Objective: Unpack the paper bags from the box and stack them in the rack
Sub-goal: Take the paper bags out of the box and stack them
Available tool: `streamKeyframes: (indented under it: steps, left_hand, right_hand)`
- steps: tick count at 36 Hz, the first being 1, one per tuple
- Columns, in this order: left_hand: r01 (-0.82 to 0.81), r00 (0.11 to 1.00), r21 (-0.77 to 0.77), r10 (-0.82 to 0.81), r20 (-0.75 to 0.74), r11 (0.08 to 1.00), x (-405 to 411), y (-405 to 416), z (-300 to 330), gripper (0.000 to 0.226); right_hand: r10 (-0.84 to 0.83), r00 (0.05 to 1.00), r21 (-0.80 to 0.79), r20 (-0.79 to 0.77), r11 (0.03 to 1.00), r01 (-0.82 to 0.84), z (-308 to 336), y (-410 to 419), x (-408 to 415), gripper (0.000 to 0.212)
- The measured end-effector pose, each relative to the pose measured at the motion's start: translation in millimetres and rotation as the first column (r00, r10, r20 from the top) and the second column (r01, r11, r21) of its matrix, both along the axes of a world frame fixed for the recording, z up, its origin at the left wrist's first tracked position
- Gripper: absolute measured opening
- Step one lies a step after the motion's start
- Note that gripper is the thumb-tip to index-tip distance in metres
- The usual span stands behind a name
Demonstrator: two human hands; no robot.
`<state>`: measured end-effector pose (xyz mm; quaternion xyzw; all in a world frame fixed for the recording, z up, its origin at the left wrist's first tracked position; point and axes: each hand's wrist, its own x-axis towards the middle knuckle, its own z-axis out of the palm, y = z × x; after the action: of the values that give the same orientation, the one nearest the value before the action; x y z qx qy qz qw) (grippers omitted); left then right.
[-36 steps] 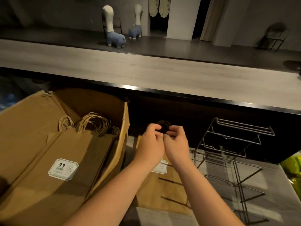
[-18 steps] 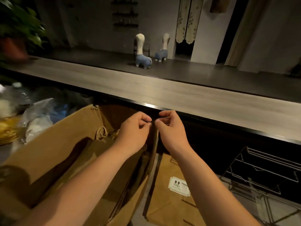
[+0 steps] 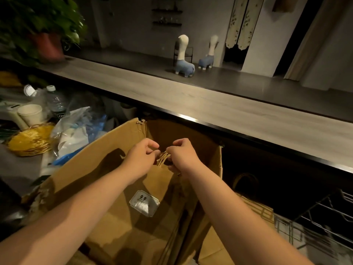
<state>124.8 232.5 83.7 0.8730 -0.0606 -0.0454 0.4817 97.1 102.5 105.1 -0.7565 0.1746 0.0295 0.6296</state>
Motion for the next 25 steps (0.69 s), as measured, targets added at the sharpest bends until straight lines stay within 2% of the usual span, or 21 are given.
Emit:
streamKeyframes:
  steps: [7,11,16,19,25]
  left_hand:
    - [-0.044,0.996,0.031,0.046,-0.077,0.999,29,35,-29,0.017]
    - [-0.059,0.983,0.065,0.069,-0.169,0.996,36,52,-49,0.025]
    - [-0.043,0.98,0.089,0.059,-0.189,0.995,41,50,-53,0.027]
    - [-0.02,0.974,0.146,0.053,-0.222,0.989,41,48,-56,0.033]
    - [0.086,0.931,0.364,0.055,-0.361,0.927,39,52,-63,0.068]
  right_hand:
    - [-0.035,0.988,-0.147,-0.15,0.989,0.013,-31,26,29,0.055]
    - [-0.016,0.979,-0.356,-0.204,0.933,-0.059,-49,20,28,0.082]
    - [0.013,0.972,-0.509,-0.233,0.85,-0.134,-55,11,27,0.077]
    - [0.036,0.95,-0.554,-0.311,0.805,-0.212,-61,6,25,0.073]
    - [0.011,0.88,-0.596,-0.474,0.732,-0.33,-67,-2,22,0.075]
